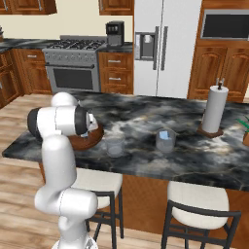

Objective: There are four ice cubes in the ice bowl. Place two ice cubes in each glass of water.

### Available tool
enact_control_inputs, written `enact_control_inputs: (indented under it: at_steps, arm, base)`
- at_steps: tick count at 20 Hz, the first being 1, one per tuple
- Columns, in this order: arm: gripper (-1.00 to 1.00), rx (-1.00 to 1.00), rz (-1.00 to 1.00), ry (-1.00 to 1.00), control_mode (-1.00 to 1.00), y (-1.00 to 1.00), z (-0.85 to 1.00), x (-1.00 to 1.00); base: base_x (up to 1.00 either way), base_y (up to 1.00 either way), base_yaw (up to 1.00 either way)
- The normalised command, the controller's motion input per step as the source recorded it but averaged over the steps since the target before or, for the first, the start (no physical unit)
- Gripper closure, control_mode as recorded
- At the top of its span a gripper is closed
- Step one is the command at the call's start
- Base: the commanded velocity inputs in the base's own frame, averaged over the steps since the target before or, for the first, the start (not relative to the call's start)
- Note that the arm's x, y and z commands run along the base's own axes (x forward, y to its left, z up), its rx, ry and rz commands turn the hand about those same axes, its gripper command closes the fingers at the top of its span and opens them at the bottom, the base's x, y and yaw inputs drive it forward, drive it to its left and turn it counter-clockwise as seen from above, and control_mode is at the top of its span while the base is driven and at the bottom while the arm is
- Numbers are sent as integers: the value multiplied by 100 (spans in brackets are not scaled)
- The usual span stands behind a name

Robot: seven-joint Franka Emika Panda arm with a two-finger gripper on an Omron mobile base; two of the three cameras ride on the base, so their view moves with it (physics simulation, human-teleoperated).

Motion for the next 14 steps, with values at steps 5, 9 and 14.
enact_control_inputs:
  at_steps: [5,9,14]
  arm:
    - [-100,0,-1,0,-100,0,-12,13]
    - [100,0,-1,0,-100,0,-6,1]
    - [100,5,-2,0,-100,0,-5,0]
  base:
    - [0,0,0]
    - [0,0,0]
    - [0,0,0]
